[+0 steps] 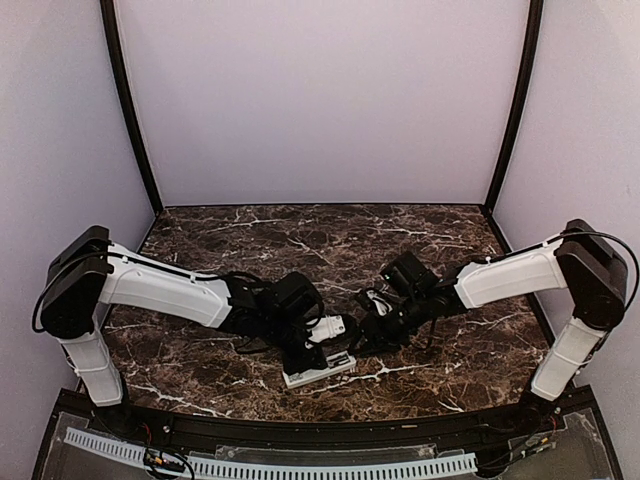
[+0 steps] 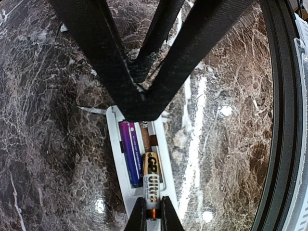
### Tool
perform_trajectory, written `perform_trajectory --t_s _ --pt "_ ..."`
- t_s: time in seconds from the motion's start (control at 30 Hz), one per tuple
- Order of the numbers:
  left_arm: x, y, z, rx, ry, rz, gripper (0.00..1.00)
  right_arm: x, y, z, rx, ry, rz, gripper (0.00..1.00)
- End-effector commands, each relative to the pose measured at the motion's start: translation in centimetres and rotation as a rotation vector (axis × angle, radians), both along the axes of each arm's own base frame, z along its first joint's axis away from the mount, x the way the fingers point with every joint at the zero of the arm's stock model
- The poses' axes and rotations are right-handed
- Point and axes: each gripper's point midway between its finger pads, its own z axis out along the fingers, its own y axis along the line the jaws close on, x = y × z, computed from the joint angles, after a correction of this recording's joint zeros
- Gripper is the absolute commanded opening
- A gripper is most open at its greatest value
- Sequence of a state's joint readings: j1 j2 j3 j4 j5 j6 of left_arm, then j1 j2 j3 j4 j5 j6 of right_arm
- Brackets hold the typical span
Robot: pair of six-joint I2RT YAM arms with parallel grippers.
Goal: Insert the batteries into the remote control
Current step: Place the battery in the battery compartment.
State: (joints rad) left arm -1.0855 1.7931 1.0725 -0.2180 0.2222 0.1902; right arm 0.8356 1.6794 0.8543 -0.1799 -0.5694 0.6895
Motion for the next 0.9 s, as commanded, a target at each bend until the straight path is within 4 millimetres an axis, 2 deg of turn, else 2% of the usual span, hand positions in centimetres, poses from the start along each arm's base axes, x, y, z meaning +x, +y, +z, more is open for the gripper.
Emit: perform_trajectory --t_s 0.0,0.17,0.87 --pt "0.5 0.2 -0.2 0.025 0.001 0.037 0.0 0.6 0.5 0.6 0.023 -0.014 -0.003 0.36" --pt "0.3 0.4 -0.8 0.037 0.023 0.041 0.0 0.6 0.5 0.5 0.025 -0.009 -0.004 0.36" --pt "-0.7 -1.1 -1.9 -0.001 0.096 0.017 0.02 0.3 0.5 -0.7 0.022 0.022 -0.017 0.37"
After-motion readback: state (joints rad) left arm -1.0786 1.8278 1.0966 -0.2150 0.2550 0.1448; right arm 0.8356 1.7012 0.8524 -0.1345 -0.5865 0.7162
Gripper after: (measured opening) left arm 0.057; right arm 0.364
